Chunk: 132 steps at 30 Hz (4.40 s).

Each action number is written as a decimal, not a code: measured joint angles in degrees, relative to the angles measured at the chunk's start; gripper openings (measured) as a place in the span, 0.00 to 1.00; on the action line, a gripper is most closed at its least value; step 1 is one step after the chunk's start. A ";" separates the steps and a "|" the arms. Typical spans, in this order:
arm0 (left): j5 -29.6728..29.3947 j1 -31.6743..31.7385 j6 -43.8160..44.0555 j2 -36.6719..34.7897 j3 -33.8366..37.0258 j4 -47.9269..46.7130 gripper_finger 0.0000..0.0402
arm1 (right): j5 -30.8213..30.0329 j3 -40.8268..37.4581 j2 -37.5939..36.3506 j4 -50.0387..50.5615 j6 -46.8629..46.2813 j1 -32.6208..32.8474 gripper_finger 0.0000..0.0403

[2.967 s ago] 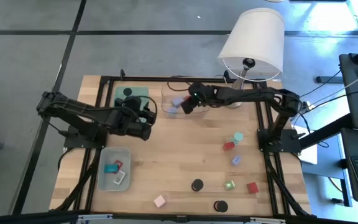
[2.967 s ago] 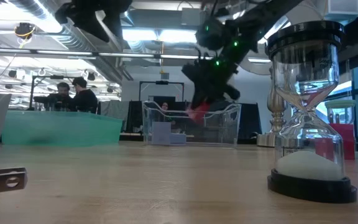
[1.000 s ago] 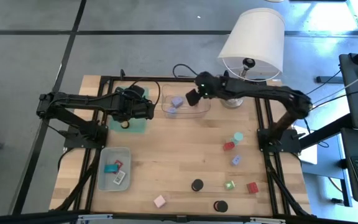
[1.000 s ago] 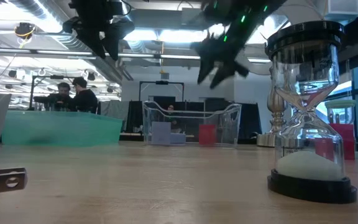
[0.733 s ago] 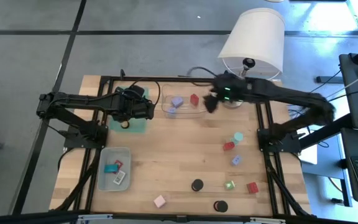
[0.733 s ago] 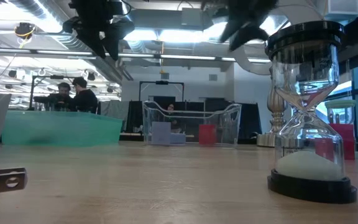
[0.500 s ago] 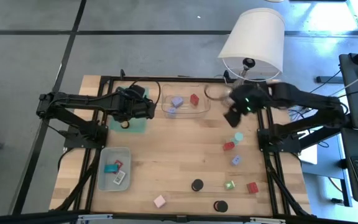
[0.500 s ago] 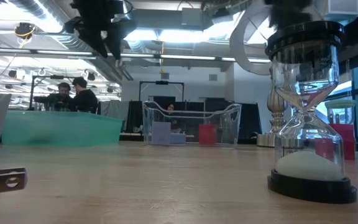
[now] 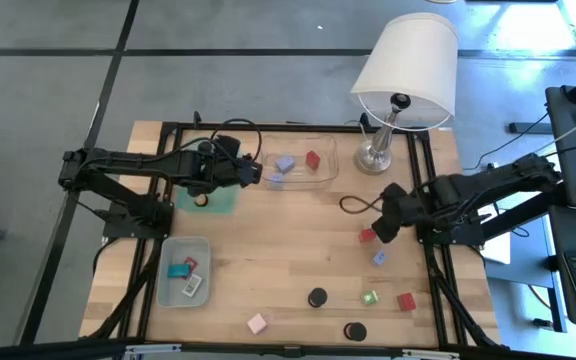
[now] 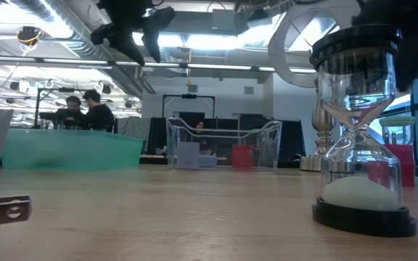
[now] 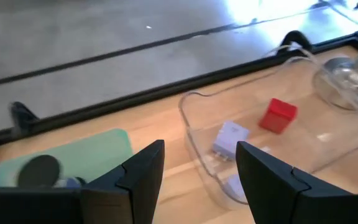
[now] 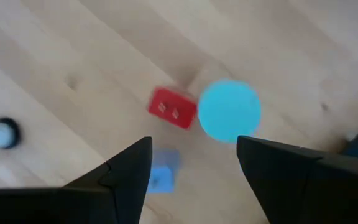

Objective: Pick & Place Office items
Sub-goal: Put the light green hourglass into the green bin

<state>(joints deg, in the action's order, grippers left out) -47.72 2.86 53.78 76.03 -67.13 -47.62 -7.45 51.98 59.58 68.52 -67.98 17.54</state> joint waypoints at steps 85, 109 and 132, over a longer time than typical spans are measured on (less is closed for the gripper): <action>27.53 -10.75 -95.42 4.27 0.01 78.93 0.72 | -22.77 15.55 2.66 -66.80 31.21 -2.02 0.49; 29.04 -8.73 -93.98 6.51 0.02 80.75 0.68 | -12.30 15.55 3.64 -70.45 33.79 -4.63 0.49; 29.90 -8.75 -94.06 6.49 0.02 80.16 0.49 | -9.32 15.55 3.62 -69.81 34.30 -6.34 0.71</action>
<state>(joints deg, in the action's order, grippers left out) -17.82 -5.89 -40.28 82.52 -67.11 32.54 -16.77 67.53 63.20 -1.30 -33.68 11.20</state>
